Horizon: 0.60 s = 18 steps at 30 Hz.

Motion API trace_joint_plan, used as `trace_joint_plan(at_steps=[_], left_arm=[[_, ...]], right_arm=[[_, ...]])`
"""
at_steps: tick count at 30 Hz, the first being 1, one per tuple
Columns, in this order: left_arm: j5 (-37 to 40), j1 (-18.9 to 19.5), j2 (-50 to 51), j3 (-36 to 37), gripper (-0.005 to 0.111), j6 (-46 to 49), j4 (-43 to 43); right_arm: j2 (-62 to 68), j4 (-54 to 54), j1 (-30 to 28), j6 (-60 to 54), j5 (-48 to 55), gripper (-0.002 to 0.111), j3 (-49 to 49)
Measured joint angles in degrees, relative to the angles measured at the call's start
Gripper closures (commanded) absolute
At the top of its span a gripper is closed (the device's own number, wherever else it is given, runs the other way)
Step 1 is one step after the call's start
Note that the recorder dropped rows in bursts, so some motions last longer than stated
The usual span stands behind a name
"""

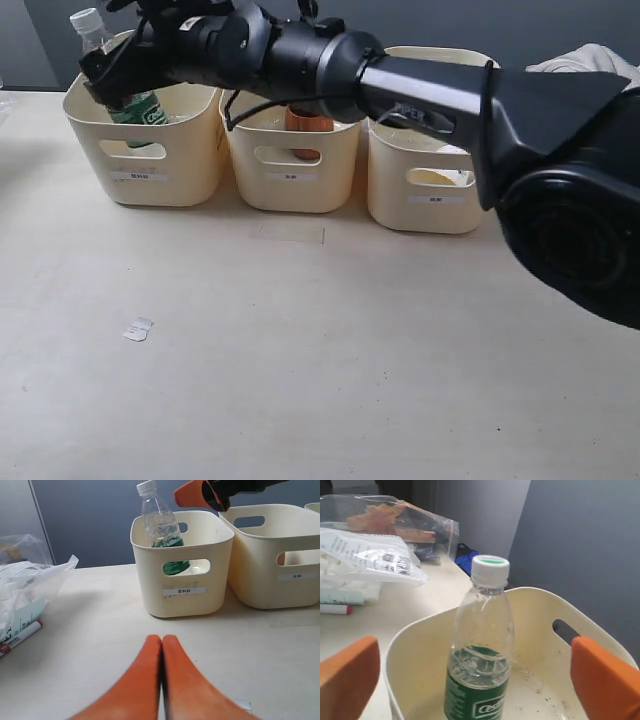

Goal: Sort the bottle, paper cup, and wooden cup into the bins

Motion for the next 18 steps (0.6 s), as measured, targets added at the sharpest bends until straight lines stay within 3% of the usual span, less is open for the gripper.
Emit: trace_joint_plan(at_steps=[2,5,7,8,9,13,18], left_arm=[[0.0,0.0,0.0,0.0,0.107,0.0,0.0],[0.0,0.0,0.0,0.0,0.107,0.0,0.0],[0.0,0.0,0.0,0.0,0.107,0.0,0.0],[0.0,0.0,0.0,0.0,0.107,0.0,0.0],[0.0,0.0,0.0,0.0,0.107,0.0,0.0],[0.0,0.0,0.0,0.0,0.107,0.0,0.0],[0.0,0.0,0.0,0.0,0.107,0.0,0.0]], right_arm=[[-2.7,-2.1,-0.4,0.0,4.5,0.021,0.0],[-7.4,-2.7,-2.2,0.2,16.0,0.052,-0.1],[-9.4,-3.2,-3.3,0.7,22.7,0.075,-0.1],[-10.5,-4.0,-3.7,1.7,25.9,0.096,-0.1],[-12.6,-7.2,-4.5,5.5,30.9,0.108,-0.1],[-19.2,-19.7,-4.6,19.3,37.3,0.108,3.7],[-30.0,-26.5,-4.7,25.3,35.9,0.108,20.3]])
